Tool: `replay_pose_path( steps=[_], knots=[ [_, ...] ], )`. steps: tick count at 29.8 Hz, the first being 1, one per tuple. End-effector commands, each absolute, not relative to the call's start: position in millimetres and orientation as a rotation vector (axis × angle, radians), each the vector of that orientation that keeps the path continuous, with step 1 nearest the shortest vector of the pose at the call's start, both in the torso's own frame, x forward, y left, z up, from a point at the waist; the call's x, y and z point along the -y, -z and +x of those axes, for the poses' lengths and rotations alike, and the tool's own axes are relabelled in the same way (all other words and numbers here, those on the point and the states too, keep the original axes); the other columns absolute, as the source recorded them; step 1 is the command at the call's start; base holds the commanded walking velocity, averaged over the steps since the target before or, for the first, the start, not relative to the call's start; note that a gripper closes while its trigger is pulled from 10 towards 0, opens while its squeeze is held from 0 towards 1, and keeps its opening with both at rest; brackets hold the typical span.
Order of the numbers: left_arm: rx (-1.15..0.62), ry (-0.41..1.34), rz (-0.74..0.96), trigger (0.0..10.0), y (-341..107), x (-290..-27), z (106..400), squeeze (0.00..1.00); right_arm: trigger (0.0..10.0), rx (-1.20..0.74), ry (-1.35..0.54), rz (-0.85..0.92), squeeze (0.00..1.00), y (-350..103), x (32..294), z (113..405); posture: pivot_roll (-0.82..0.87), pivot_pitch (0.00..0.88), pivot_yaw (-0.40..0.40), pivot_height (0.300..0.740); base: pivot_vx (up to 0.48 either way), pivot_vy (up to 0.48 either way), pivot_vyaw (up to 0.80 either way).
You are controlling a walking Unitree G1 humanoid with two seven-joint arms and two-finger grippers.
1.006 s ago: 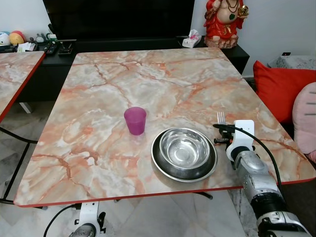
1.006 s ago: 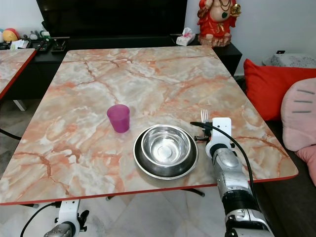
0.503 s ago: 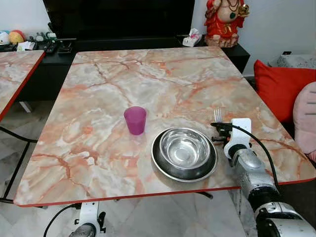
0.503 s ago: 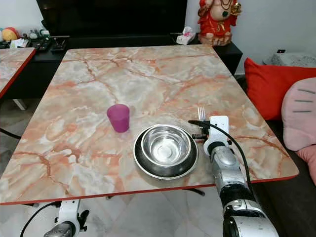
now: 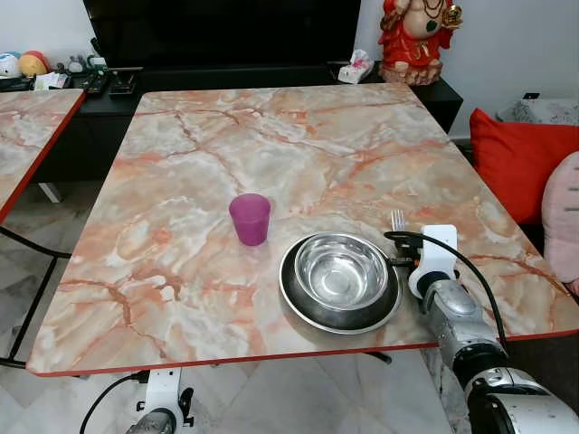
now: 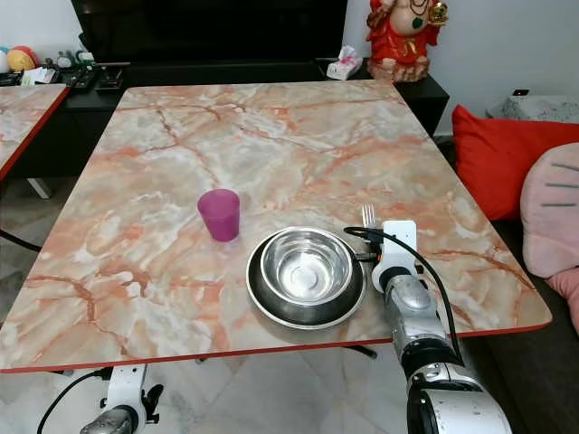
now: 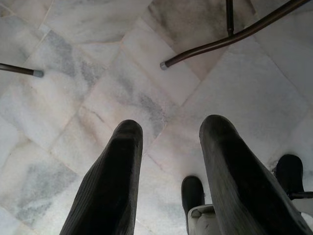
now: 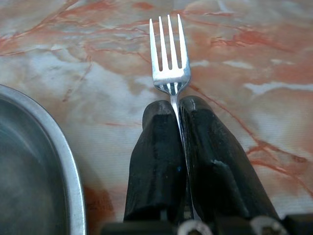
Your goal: Setting the table
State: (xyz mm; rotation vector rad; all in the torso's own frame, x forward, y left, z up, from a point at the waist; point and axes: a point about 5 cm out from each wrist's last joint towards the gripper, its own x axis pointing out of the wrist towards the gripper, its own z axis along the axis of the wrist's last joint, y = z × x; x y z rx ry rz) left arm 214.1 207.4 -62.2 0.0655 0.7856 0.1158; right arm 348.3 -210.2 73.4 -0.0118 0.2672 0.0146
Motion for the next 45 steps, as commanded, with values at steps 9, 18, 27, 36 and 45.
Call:
replay_pose_path(
  steps=[9,18,27,36,45],
  knots=[
    [-0.802,-0.119,0.072,10.0,63.6,-210.8,211.2,0.0,10.0,-0.249,0.007,-0.014,0.0,-78.8,217.4,350.8,-0.01,0.047,0.014,0.74,0.0,0.0,0.0],
    [-0.804,-0.119,0.073,10.0,63.9,-210.9,210.6,0.0,10.0,-0.246,-0.003,-0.001,0.0,-79.2,215.6,351.6,0.0,0.048,0.013,0.74,0.0,0.0,0.0],
    [-0.804,-0.116,0.07,10.0,64.0,-210.0,210.7,0.0,10.0,-0.259,-0.016,0.001,0.0,-76.2,213.6,350.4,0.0,0.048,0.011,0.74,0.0,0.0,0.0],
    [-0.803,-0.117,0.07,10.0,63.9,-210.1,210.9,0.0,10.0,-0.27,-0.023,0.008,0.0,-74.4,211.3,350.1,0.0,0.049,0.01,0.74,0.0,0.0,0.0],
    [-0.803,-0.117,0.073,10.0,63.7,-210.5,211.1,0.0,10.0,-0.273,-0.028,0.006,0.44,-74.4,210.2,350.5,0.0,0.051,0.011,0.74,0.0,0.0,0.0]
  ],
)
